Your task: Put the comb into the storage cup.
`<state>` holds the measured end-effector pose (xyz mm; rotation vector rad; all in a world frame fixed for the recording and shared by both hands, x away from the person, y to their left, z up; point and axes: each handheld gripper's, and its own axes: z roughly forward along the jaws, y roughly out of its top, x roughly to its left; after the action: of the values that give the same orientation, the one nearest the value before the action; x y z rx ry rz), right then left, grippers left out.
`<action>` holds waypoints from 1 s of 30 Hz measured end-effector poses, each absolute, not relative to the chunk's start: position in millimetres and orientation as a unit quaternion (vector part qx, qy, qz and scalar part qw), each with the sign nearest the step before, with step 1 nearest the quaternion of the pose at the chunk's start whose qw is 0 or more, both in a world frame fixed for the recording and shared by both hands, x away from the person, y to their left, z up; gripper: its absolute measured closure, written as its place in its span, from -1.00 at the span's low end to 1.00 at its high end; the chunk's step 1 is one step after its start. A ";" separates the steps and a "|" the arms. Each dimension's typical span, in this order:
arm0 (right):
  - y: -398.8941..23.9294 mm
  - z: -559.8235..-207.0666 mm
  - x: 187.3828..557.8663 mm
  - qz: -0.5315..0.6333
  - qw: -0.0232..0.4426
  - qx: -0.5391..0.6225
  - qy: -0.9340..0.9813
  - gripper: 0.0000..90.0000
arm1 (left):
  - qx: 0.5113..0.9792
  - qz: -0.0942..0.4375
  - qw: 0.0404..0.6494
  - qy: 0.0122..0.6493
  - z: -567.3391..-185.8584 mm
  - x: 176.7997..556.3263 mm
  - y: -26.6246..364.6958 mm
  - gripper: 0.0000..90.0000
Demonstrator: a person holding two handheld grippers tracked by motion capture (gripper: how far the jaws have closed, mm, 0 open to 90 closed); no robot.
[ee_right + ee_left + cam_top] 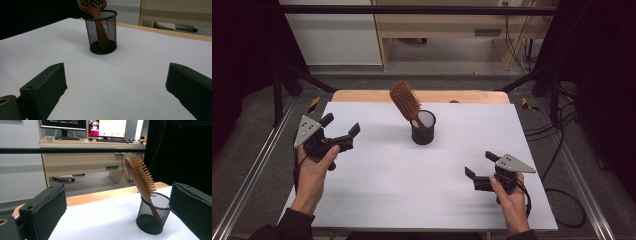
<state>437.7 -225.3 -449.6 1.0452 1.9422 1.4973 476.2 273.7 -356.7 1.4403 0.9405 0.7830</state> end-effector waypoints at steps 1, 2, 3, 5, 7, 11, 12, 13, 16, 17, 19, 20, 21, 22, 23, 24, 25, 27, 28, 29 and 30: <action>-225.3 -449.6 437.7 0.546 0.235 0.381 0.708 -0.92 | 0.617 0.336 0.586 0.404 -357.8 475.4 275.1 -0.97; -225.3 -449.6 437.7 0.546 0.236 0.381 0.708 -0.92 | 0.617 0.336 0.585 0.406 -359.3 474.3 277.1 -0.97; -225.4 -449.6 437.7 0.546 0.236 0.381 0.708 -0.92 | 0.616 0.335 0.586 0.407 -360.8 473.3 278.8 -0.97; -225.6 -449.7 437.6 0.546 0.236 0.382 0.708 -0.92 | 0.613 0.336 0.586 0.409 -363.3 471.2 282.5 -0.97; -225.6 -449.8 437.7 0.546 0.236 0.382 0.707 -0.92 | 0.611 0.337 0.586 0.412 -365.2 469.0 286.0 -0.97; -225.9 -449.9 437.8 0.546 0.236 0.382 0.707 -0.92 | 0.610 0.338 0.585 0.415 -367.8 464.7 291.7 -0.97; -226.0 -449.9 437.9 0.546 0.236 0.382 0.707 -0.92 | 0.610 0.338 0.584 0.414 -368.3 463.7 292.9 -0.97; -226.0 -450.0 437.9 0.547 0.236 0.382 0.707 -0.92 | 0.610 0.339 0.584 0.414 -369.0 462.5 293.9 -0.97; -226.3 -450.0 437.8 0.547 0.236 0.382 0.707 -0.92 | 0.611 0.341 0.583 0.413 -371.4 459.4 297.2 -0.97; -226.2 -450.0 437.8 0.547 0.236 0.383 0.706 -0.92 | 0.611 0.341 0.582 0.414 -372.5 458.1 298.4 -0.97; -226.3 -450.1 437.8 0.546 0.236 0.383 0.706 -0.92 | 0.610 0.341 0.582 0.415 -374.4 456.6 299.9 -0.97; -226.3 -450.2 437.9 0.546 0.236 0.383 0.706 -0.92 | 0.611 0.340 0.582 0.415 -375.9 455.5 300.8 -0.97; -226.3 -450.2 437.9 0.546 0.236 0.383 0.706 -0.92 | 0.612 0.340 0.582 0.415 -376.9 454.9 301.3 -0.97; -226.2 -450.2 437.9 0.546 0.236 0.383 0.706 -0.92 | 0.613 0.340 0.581 0.415 -378.2 453.9 301.8 -0.97; -226.3 -450.2 437.8 0.546 0.236 0.383 0.707 -0.92 | 0.614 0.340 0.579 0.414 -379.6 453.0 302.6 -0.97; -226.4 -450.2 437.8 0.546 0.236 0.383 0.706 -0.92 | 0.614 0.339 0.579 0.415 -381.1 451.9 303.3 -0.97; -226.4 -450.3 437.8 0.546 0.236 0.384 0.706 -0.92 | 0.614 0.339 0.579 0.415 -382.5 451.0 304.1 -0.97; -226.5 -450.3 437.8 0.546 0.236 0.384 0.706 -0.92 | 0.614 0.338 0.580 0.416 -385.5 449.4 306.0 -0.97; -226.6 -450.2 437.8 0.546 0.236 0.384 0.706 -0.92 | 0.614 0.337 0.580 0.416 -387.2 448.8 307.1 -0.97; -226.6 -450.2 437.7 0.546 0.236 0.384 0.706 -0.92 | 0.616 0.338 0.578 0.416 -389.2 448.4 308.4 -0.97; -226.6 -450.2 437.7 0.546 0.236 0.384 0.706 -0.92 | 0.616 0.339 0.576 0.416 -391.3 448.2 309.7 -0.97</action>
<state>437.7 -226.6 -450.2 1.0527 1.9367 1.4969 448.2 309.7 -391.3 1.4426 0.9748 0.7928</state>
